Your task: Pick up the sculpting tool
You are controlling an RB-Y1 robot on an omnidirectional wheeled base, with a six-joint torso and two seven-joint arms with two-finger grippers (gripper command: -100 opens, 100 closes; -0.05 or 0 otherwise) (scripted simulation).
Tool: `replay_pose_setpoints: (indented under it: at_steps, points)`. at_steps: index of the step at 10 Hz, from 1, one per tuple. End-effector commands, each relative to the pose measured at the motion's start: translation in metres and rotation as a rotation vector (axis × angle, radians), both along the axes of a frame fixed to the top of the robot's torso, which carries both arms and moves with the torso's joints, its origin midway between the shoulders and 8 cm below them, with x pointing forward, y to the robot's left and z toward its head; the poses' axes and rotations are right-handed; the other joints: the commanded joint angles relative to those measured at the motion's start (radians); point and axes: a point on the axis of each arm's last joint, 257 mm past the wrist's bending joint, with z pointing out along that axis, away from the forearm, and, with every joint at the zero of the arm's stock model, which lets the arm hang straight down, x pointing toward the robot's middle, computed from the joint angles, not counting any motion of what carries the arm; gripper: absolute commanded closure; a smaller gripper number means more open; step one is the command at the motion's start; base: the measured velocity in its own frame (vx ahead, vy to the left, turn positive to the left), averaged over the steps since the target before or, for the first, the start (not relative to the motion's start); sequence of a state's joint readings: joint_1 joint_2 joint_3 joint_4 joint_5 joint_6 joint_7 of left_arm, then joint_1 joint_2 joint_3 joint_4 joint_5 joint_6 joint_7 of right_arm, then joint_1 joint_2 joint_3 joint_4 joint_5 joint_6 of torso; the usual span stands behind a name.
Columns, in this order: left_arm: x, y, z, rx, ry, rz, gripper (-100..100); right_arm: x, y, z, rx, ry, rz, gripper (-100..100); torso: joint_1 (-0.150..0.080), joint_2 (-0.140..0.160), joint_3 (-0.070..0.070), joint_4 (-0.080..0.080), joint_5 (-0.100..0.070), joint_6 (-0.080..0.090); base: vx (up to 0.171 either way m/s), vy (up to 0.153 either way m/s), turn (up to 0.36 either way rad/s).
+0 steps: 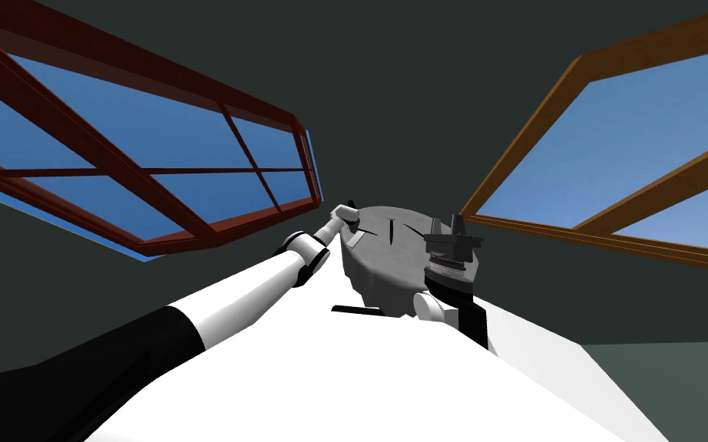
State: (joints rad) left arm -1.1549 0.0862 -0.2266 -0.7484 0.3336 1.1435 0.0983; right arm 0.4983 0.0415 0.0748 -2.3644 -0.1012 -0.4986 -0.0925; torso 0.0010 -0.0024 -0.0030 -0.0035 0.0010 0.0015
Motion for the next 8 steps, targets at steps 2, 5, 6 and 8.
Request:
replay_pose_setpoints:
  at_steps: [2,5,6,8]
  points:
    - [0.0,0.0,0.0,0.0,0.0,0.0,100,0.0,0.0,0.0,0.0,0.0,0.0,0,0.0,0.001,0.0,0.0,0.0,0.0,0.0,0.0,0.0]
    - [0.0,0.0,0.0,0.0,0.0,0.0,100,0.0,0.0,0.0,0.0,0.0,0.0,0,0.0,0.001,0.001,0.0,0.0,0.0,0.0,0.0,0.0]
    - [0.0,0.0,0.0,0.0,-0.001,0.0,0,0.0,0.0,0.0,0.0,0.0,0.0,0,0.0,0.001,0.001,0.0,0.0,0.0,0.0,0.0,0.0]
    - [0.02,0.068,-0.003,0.027,0.001,0.096,100,0.0,0.0,0.0,0.0,0.0,0.0,0,0.0,0.004,0.002,0.0,0.0,0.002,-0.1,0.008,-0.413]
